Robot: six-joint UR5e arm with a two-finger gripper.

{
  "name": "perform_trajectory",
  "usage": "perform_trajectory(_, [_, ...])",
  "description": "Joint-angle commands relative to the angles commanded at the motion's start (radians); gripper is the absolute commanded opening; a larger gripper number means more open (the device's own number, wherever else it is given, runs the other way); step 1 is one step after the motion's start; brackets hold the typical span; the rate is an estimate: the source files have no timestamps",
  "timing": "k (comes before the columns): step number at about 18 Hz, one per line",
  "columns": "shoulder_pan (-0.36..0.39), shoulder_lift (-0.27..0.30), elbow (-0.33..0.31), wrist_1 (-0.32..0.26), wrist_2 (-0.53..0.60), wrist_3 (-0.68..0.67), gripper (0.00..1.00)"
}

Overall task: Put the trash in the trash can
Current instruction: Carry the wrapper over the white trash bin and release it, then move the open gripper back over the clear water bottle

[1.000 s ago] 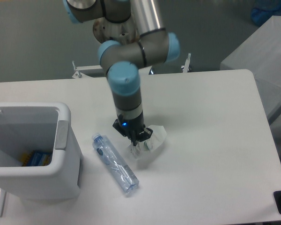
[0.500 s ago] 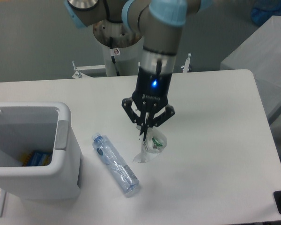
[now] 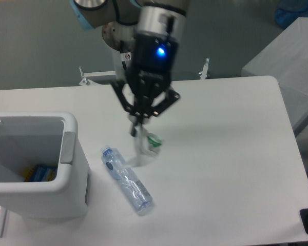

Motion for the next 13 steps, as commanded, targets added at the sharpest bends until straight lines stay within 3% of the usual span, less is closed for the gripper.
perform_trajectory(7, [-0.196, -0.035, -0.008, 0.000, 0.000, 0.003, 0.00])
perform_trajectory(11, [-0.252, -0.067, -0.022, 0.009, 0.002, 0.005, 0.02])
perform_trajectory(12, [-0.253, -0.073, -0.023, 0.011, 0.002, 0.005, 0.12])
perform_trajectory(13, [-0.253, -0.077, -0.025, 0.011, 0.002, 0.009, 0.37])
